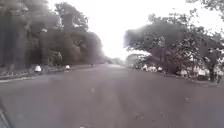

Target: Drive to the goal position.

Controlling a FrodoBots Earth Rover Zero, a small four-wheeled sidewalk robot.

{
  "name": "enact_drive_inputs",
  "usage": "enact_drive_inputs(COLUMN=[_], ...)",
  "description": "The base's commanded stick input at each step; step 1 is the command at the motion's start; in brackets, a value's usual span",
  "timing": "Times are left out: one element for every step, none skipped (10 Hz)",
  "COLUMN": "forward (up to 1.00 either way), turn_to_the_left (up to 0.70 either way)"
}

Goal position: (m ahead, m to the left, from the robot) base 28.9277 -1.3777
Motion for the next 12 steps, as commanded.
enact_drive_inputs(forward=[1.00,1.00,1.00,1.00,1.00,1.00,1.00,1.00,1.00,1.00,1.00,1.00], turn_to_the_left=[0.00,0.00,0.00,0.00,0.00,0.00,0.00,0.00,0.00,0.00,0.00,0.00])
